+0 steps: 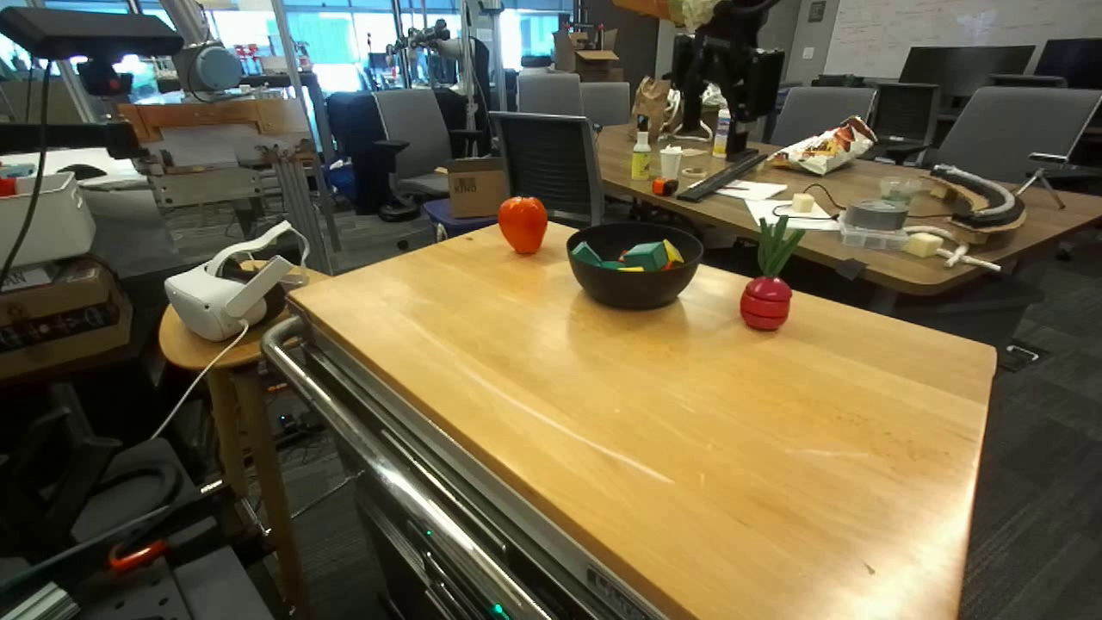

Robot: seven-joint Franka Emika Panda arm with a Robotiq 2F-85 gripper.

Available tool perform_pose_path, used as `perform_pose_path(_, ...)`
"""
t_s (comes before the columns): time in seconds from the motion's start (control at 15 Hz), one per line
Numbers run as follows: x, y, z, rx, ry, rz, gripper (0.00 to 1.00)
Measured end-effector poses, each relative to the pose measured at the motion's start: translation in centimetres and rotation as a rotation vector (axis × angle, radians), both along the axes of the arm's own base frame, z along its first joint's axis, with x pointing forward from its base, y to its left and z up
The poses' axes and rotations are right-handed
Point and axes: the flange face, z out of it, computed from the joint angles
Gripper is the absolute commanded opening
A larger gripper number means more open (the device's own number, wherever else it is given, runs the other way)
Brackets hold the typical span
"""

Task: Take most of the objects from the bowl one at a time and put them on the table, then move the apple to the right, then take the block from the bowl and put it on the table

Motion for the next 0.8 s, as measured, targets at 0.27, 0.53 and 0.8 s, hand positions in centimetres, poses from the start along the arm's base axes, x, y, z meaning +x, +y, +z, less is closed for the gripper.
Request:
perform_pose_path(0.27, -0.4, 3.2, -0.7, 0.022, 0.073, 0.149, 1.0)
perform_pose_path(0.53, -0.4, 3.1, -1.2, -0.01, 0.084, 0.203, 1.0)
perform_pose_path(0.8, -0.1, 2.1, -1.2, -0.17, 0.087, 0.224, 1.0)
